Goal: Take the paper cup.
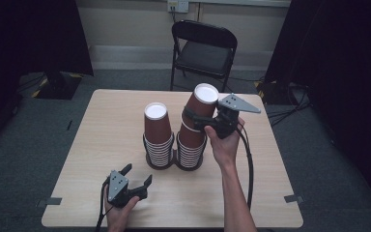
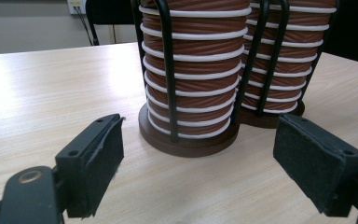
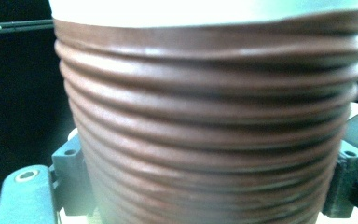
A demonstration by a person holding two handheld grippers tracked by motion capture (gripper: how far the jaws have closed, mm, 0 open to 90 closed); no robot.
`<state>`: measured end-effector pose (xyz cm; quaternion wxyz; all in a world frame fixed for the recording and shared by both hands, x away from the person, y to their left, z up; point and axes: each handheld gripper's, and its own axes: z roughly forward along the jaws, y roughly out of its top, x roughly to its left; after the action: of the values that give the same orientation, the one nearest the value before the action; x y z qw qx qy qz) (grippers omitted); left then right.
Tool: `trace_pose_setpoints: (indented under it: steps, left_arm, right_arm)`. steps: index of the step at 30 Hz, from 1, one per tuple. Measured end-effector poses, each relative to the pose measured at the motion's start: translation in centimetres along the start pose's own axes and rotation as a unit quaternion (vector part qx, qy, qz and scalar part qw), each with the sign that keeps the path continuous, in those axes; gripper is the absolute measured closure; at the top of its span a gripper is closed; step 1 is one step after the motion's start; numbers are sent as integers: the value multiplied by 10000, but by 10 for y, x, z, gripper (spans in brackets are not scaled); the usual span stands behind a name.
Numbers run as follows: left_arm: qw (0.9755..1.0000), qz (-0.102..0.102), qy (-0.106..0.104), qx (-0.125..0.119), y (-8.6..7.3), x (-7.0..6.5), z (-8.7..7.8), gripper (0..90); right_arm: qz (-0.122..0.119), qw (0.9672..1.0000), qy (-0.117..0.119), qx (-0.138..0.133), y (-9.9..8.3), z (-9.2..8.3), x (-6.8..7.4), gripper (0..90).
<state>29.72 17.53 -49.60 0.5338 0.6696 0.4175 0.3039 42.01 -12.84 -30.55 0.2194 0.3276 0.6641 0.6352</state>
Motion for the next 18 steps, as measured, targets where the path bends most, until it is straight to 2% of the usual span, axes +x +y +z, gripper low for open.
trace_pose_setpoints:
  steps: [3,8,18]
  left_arm:
    - [10000,-4,34,12,0,-1,0,162]
    - [10000,-10,72,-6,0,-1,0,160]
    - [9999,-6,138,-20,0,-1,0,161]
  right_arm:
    - [-79,10000,-43,31,2,-1,0,143]
    - [-101,9999,-22,-69,10,-7,2,143]
    - [86,9996,61,-273,18,-25,2,146]
